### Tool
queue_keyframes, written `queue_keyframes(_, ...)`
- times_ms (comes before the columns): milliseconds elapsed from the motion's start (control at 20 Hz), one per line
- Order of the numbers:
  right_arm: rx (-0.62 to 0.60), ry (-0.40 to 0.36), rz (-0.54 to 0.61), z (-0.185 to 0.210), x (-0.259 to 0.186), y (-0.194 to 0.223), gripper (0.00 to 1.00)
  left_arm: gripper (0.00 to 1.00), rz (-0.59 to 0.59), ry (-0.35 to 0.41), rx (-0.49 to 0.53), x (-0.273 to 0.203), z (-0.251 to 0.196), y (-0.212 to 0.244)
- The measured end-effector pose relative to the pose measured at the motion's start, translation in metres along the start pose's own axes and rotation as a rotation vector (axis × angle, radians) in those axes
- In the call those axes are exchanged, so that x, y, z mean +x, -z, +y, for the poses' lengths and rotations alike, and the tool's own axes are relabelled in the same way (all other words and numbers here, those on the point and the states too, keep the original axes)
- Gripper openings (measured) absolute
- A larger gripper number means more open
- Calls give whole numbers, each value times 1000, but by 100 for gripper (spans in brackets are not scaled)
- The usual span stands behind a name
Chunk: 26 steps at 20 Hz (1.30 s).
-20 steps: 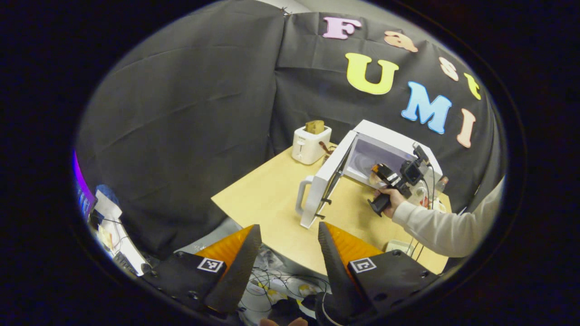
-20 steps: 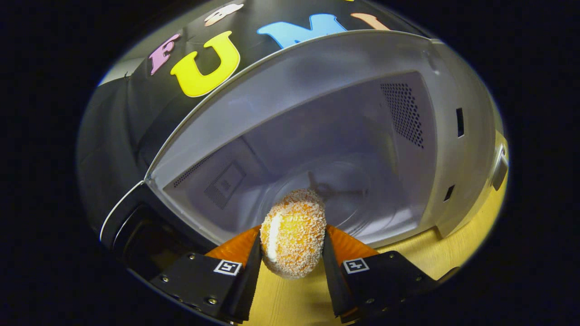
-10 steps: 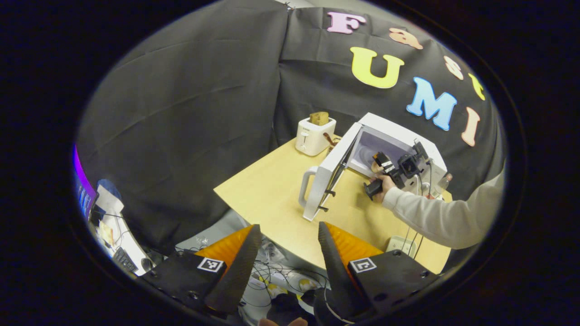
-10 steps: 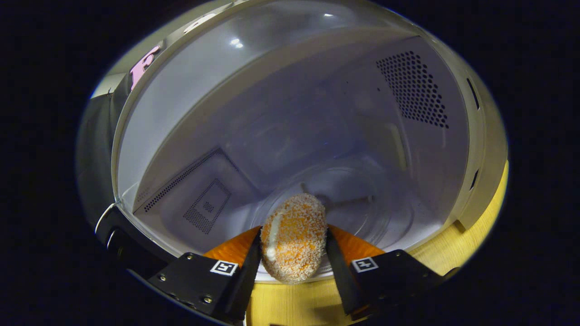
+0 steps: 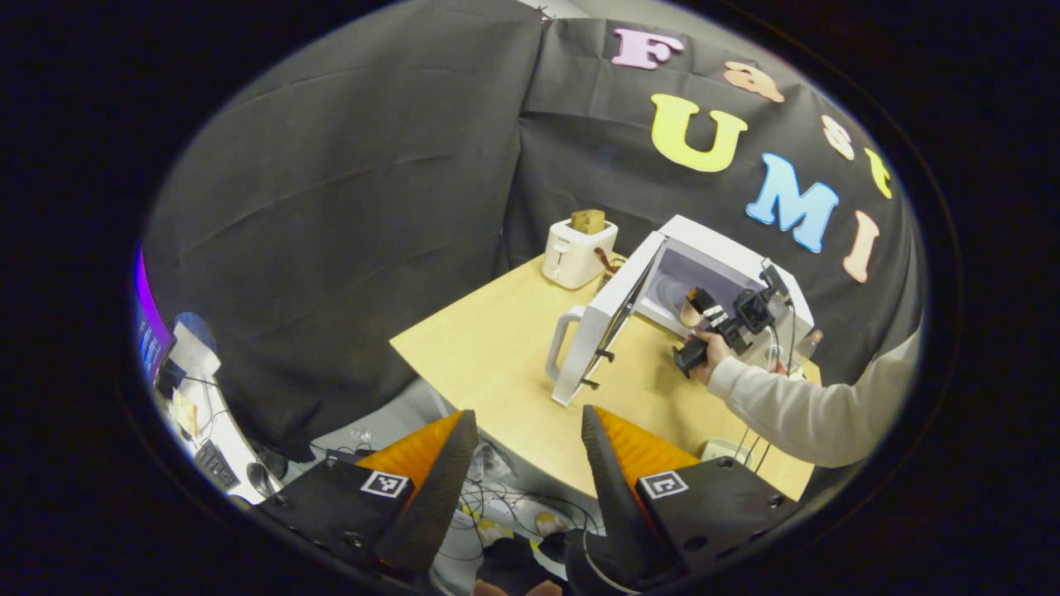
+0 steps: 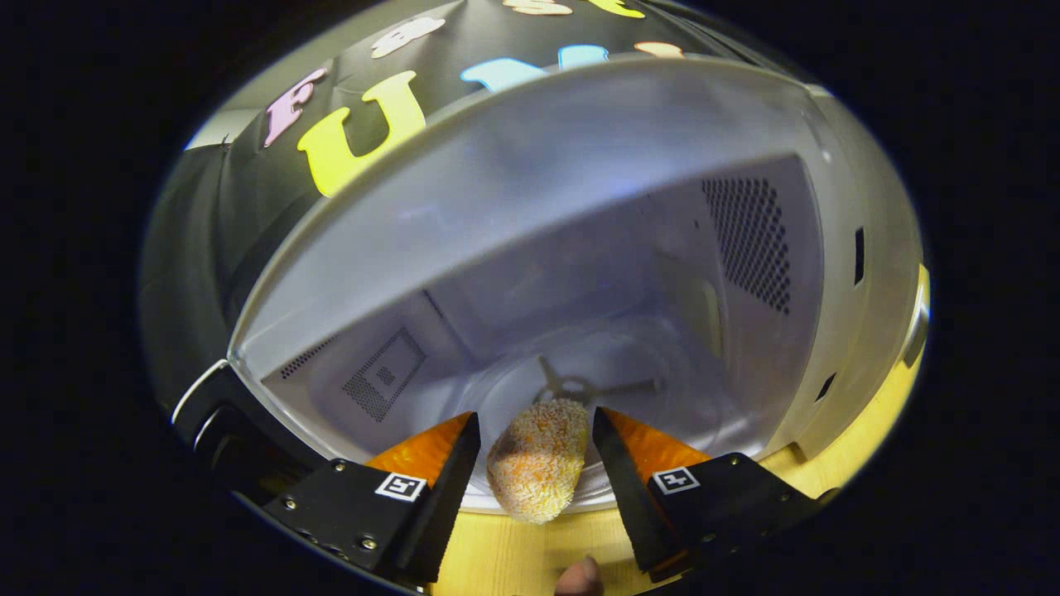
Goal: Open the microwave oven with the left hand, put the food in, and close the microwave oven.
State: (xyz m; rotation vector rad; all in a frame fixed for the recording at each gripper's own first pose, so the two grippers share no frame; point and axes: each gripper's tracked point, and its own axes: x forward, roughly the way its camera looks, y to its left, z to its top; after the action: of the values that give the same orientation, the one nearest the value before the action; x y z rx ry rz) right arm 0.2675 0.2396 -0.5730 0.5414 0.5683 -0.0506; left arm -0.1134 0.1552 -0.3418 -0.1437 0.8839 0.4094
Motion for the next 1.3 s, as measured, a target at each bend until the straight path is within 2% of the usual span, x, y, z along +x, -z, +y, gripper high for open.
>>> queue_keyframes(50,10,-17,14,3,-3,0,84,81,-5,3,-2,-5,0,2)
queue_keyframes(100,15,-32,30,6,-8,1,84,81,-12,8,-6,-5,-1,2)
queue_keyframes(150,8,-40,40,7,-13,1,84,86,-21,17,-12,-4,-1,0)
queue_keyframes(500,-101,-117,70,19,-66,-8,84,86,-90,91,-26,-3,5,-13)
queue_keyframes(800,-191,-126,91,24,-148,-25,84,86,-152,204,-50,-8,36,-25)
queue_keyframes(950,-224,-147,108,26,-200,-33,84,86,-147,290,-67,8,44,-25)
queue_keyframes(1000,-237,-149,105,23,-217,-38,84,91,-148,323,-73,13,46,-29)
queue_keyframes(1100,-257,-149,90,16,-251,-49,84,90,-144,373,-65,27,48,-34)
queue_keyframes(1200,-280,-152,83,8,-282,-57,84,81,-158,405,-37,38,47,-47)
queue_keyframes(1300,-316,-168,82,1,-311,-64,84,91,-173,419,-26,47,42,-61)
